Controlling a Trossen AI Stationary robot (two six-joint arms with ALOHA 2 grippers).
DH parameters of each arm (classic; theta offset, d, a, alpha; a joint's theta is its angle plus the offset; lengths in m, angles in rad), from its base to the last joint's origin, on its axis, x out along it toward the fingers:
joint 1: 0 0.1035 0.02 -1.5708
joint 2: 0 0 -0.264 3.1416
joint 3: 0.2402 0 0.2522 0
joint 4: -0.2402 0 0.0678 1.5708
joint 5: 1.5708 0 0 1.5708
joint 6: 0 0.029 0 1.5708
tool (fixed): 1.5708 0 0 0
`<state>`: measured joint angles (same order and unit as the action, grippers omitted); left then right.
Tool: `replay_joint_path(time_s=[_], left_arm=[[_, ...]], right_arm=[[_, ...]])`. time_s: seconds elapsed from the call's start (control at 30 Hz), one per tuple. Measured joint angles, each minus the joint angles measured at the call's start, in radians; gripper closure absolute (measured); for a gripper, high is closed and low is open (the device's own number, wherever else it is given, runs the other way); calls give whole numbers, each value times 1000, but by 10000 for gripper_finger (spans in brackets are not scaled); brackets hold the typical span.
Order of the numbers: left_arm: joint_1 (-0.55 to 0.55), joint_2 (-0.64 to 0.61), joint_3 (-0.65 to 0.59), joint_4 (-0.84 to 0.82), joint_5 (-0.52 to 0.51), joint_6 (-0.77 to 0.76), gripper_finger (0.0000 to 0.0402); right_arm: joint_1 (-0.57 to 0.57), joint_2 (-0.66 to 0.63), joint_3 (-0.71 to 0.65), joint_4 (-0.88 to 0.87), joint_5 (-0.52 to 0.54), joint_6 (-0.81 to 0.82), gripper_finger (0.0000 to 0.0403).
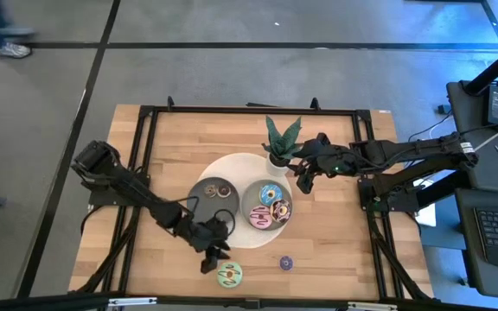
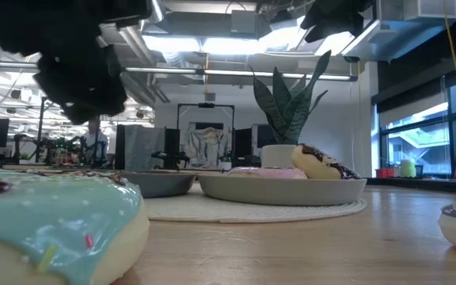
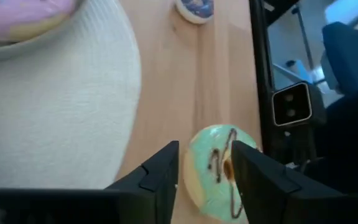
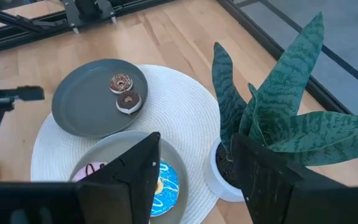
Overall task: Pick & Place donuts
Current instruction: Put the big light green doughnut on the light gray plate
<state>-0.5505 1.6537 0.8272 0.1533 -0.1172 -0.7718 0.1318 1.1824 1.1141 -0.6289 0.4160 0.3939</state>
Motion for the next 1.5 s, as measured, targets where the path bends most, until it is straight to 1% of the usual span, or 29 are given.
replay_joint_path(time_s=[0.07, 0.17, 0.3, 0.37, 0.47, 0.57, 0.67, 0.73, 1.13, 1.5], left_arm=[[1, 27, 39, 3, 25, 12, 244], [1, 61, 98, -33, 58, 69, 223], [0, 89, 173, -176, 140, 199, 202], [-12, 106, 213, -269, 123, 219, 197], [-34, 141, 275, -398, 60, 254, 194], [-46, 173, 322, -437, 29, 258, 194], [-43, 206, 340, -436, 30, 231, 194], [-43, 212, 341, -408, 29, 213, 194], [-45, 297, 343, -391, 41, 180, 194], [-46, 311, 343, -357, 30, 61, 194]], right_arm=[[0, 0, 0, 0, 0, -8, 205], [0, 0, 0, -1, 0, -9, 205], [0, 0, -4, 0, 1, -10, 205], [0, 0, -18, 5, 0, -9, 205], [0, 0, -52, 5, 1, 7, 205], [0, 0, -93, 5, 0, 50, 205], [0, 1, -131, 22, 0, 78, 205], [0, 1, -143, 33, 0, 91, 205], [0, 1, -146, 65, 1, 67, 205], [0, 1, -146, 66, 1, 46, 205]])
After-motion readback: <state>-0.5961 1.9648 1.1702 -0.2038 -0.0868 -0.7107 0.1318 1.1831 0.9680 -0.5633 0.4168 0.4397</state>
